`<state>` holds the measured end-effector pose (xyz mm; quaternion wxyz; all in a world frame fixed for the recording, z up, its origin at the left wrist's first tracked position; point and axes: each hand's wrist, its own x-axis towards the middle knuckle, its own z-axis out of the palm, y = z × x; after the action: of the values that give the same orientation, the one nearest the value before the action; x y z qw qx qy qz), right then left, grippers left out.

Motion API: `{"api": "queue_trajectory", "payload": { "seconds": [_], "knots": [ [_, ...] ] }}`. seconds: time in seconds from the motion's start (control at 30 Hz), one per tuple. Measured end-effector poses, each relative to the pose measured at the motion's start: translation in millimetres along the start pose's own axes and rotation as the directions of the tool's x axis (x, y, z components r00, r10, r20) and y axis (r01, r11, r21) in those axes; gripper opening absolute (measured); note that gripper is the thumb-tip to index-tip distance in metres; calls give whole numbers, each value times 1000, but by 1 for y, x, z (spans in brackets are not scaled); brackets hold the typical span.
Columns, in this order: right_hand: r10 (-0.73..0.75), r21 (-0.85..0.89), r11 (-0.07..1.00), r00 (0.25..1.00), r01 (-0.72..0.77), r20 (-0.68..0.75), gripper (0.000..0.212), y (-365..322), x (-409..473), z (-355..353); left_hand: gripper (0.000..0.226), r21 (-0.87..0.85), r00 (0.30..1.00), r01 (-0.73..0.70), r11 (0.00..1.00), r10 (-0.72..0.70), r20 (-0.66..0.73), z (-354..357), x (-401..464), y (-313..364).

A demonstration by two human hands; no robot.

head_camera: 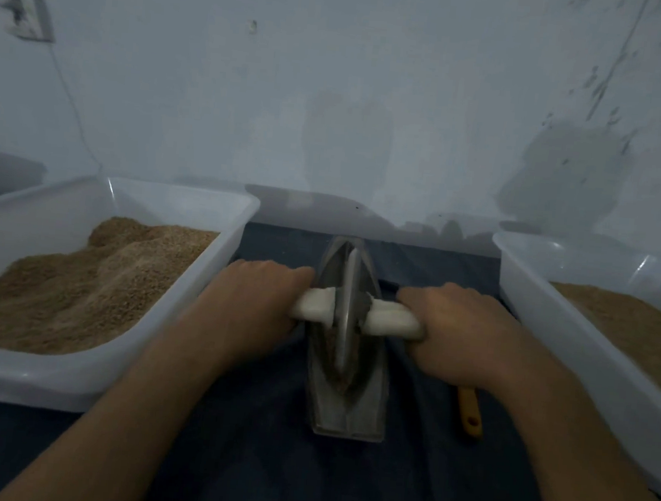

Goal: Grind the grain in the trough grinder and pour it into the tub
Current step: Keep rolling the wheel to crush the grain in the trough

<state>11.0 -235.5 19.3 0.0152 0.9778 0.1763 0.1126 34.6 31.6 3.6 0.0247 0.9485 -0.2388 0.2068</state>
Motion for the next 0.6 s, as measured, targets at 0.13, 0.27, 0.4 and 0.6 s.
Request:
{"api": "queue_trajectory", "payload": {
  "seconds": [0.13,0.27,0.4,0.6],
  "knots": [
    [59,-52,997,994,-64,-86,24,-3,14,8,36,180,992,84,980,-66,-103,8,4,10],
    [89,-126,984,956,-128,-280,17,-3,32,27,32,234,981,153,960,-119,-154,16,19,14],
    [40,-74,996,979,-55,-198,22,-1,19,16,20,118,992,84,990,-72,-100,8,12,7],
    [-4,3,1000,1000,3,28,27,-4,-9,-11,24,-60,996,-20,998,25,84,-11,-14,2]
  ]
}}
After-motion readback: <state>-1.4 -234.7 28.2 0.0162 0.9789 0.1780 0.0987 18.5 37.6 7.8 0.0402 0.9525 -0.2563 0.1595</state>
